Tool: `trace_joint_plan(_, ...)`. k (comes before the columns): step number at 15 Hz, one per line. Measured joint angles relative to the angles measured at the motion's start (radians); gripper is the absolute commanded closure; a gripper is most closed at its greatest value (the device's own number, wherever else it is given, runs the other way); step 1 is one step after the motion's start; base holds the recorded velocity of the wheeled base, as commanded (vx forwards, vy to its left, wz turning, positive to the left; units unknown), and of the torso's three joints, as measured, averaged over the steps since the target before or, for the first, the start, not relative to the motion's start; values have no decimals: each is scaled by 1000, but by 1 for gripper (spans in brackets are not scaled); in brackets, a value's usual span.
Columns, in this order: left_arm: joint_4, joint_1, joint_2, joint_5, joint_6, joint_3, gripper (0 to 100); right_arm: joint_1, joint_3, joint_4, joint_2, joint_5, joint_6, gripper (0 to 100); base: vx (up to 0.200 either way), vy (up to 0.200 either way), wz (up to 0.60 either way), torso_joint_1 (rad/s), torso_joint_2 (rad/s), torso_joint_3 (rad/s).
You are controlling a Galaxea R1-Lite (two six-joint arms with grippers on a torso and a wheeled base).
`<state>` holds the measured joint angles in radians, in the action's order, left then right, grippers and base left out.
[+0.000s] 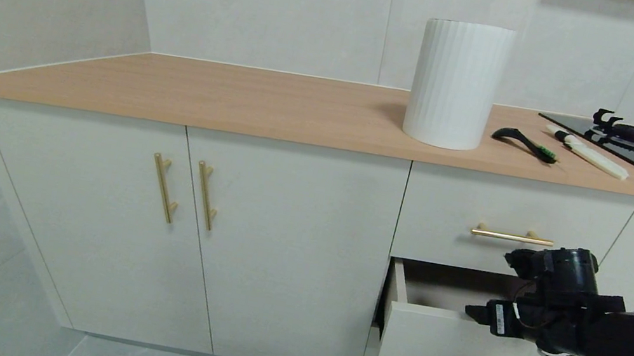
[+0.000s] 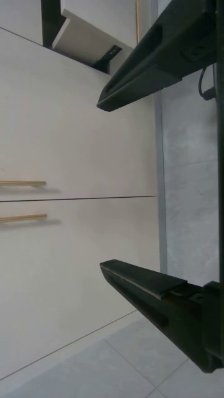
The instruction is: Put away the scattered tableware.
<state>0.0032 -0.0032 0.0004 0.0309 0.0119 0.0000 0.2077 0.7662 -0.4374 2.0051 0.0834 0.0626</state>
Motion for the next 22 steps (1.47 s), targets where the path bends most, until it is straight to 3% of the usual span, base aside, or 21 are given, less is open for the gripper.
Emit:
trace_joint_plan(10,0,0,0,0,0,0,0,40,3,463,-166,-18,-183,0,0,0,0,0,0,0)
trace_joint_plan(16,0,0,0,0,0,0,0,145,-1,827,-270,-12,-218,0,0,0,0,0,0,0)
trace_joint_plan(20,0,0,0,0,0,0,0,159,30,824,-299,-15,-185,0,0,0,0,0,0,0)
trace_joint_plan(22,0,0,0,0,0,0,0,143,92,814,-309,-22,-32,0,0,0,0,0,0,0)
